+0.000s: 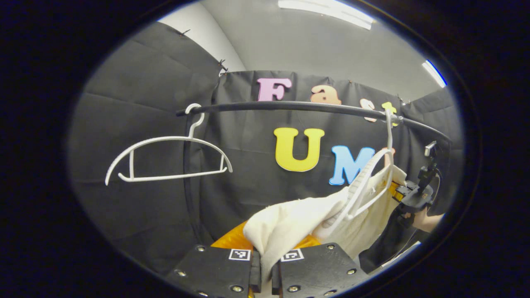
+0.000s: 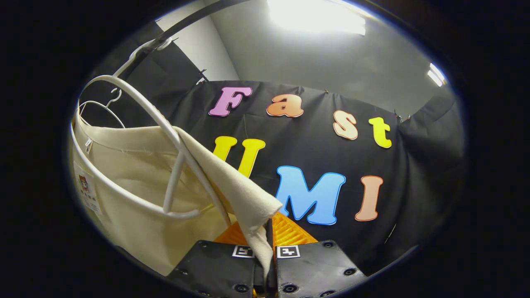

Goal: Grasp the clothes on the hanger with both hands and then place them into the laundry hamper below.

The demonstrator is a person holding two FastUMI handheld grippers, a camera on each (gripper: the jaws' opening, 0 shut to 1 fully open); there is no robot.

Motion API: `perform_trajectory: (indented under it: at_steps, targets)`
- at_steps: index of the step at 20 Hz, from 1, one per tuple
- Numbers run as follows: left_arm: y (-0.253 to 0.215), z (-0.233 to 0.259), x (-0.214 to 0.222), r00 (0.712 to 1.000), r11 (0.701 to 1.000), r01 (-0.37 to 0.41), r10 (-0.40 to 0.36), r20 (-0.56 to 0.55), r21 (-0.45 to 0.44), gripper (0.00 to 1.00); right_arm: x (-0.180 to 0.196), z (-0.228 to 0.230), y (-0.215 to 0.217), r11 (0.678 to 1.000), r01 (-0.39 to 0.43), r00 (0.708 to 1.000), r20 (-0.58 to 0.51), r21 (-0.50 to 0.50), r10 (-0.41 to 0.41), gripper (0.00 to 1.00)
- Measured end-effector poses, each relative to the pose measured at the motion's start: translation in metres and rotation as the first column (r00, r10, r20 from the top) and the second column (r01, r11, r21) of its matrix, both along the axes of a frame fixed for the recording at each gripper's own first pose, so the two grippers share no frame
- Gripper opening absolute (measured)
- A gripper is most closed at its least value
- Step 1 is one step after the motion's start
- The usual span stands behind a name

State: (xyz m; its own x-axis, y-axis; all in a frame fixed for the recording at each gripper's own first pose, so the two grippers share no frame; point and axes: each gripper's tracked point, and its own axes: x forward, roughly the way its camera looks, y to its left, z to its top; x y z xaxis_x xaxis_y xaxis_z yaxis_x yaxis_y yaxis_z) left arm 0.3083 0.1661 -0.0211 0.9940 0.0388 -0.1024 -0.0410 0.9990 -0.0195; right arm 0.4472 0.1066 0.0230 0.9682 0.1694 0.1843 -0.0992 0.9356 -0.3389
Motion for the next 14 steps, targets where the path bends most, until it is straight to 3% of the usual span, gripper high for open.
perform_trajectory:
  at_steps: [7,14]
  targets:
    - [-0.002,-0.063,-0.001,0.994,0.996,-0.056,0.05,-0.094,-0.067,0.11,0.007,-0.056,-0.008,0.998,0.008,0.997,-0.078,-0.058,-0.013,0.07]
    - [-0.04,-0.11,-0.009,0.982,0.99,-0.107,0.091,-0.163,-0.091,0.11,-0.022,-0.113,-0.043,0.999,0.034,0.975,-0.221,0.012,-0.031,0.06]
